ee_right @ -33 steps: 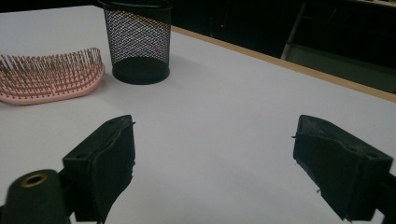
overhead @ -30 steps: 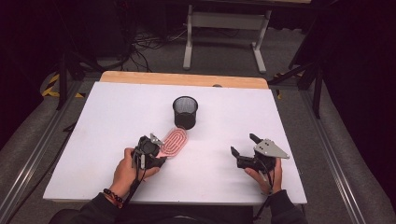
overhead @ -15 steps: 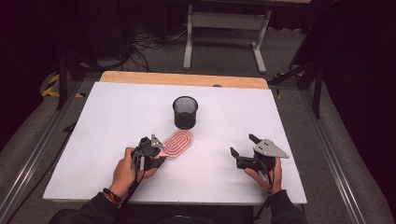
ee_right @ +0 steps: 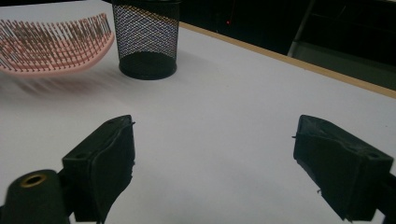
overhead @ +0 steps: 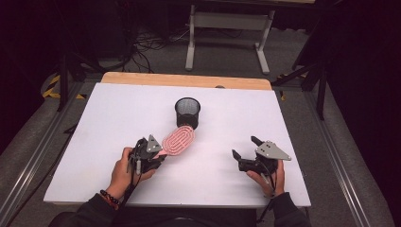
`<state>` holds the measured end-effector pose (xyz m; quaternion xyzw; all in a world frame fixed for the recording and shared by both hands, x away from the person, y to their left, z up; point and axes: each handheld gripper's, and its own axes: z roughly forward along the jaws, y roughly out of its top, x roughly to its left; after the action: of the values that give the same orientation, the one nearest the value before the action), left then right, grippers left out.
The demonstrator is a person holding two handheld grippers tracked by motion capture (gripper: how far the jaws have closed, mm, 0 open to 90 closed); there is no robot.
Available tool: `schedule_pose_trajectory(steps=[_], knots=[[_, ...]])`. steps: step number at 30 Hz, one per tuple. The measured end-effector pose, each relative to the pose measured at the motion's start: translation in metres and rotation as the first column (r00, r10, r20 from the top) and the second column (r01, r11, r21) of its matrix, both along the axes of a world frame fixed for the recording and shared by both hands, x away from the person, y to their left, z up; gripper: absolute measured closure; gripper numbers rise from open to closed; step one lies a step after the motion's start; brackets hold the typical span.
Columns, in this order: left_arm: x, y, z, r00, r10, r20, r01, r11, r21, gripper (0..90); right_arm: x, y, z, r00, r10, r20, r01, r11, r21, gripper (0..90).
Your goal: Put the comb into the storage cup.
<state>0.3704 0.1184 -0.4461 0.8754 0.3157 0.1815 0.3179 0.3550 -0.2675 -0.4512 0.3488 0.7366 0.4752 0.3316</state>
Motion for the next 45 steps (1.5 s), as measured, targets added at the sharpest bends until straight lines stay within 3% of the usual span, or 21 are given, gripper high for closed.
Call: schedule_pose_trajectory(steps=[8, 21, 23, 37, 45], knots=[[0.000, 0.006, 0.002, 1.0000, -0.006, -0.007, 0.006, 0.9999, -0.016, 69.4, -0.001, 0.000, 0.001, 1.0000, 0.000, 0.007, 0.000, 1.0000, -0.004, 13.2], [-0.001, 0.016, 0.009, 0.9986, -0.014, 0.051, 0.016, 0.9991, -0.040, 69.4, -0.002, 0.002, 0.000, 0.9998, 0.005, 0.018, -0.004, 0.9995, -0.032, 13.2], [-0.001, 0.018, 0.010, 0.9985, -0.028, 0.048, 0.031, 0.9976, -0.063, 69.4, -0.002, 0.003, 0.000, 0.9998, 0.001, 0.022, 0.000, 0.9993, -0.038, 12.7], [-0.001, 0.027, 0.016, 0.9945, 0.001, 0.105, 0.009, 0.9946, -0.103, 69.4, -0.003, 0.002, 0.001, 0.9988, -0.021, 0.044, 0.023, 0.9987, -0.046, 11.9], [-0.002, 0.031, 0.021, 0.9889, 0.019, 0.148, 0.001, 0.9914, -0.131, 69.4, -0.003, 0.003, 0.001, 0.9987, -0.020, 0.047, 0.023, 0.9985, -0.050, 11.8]])
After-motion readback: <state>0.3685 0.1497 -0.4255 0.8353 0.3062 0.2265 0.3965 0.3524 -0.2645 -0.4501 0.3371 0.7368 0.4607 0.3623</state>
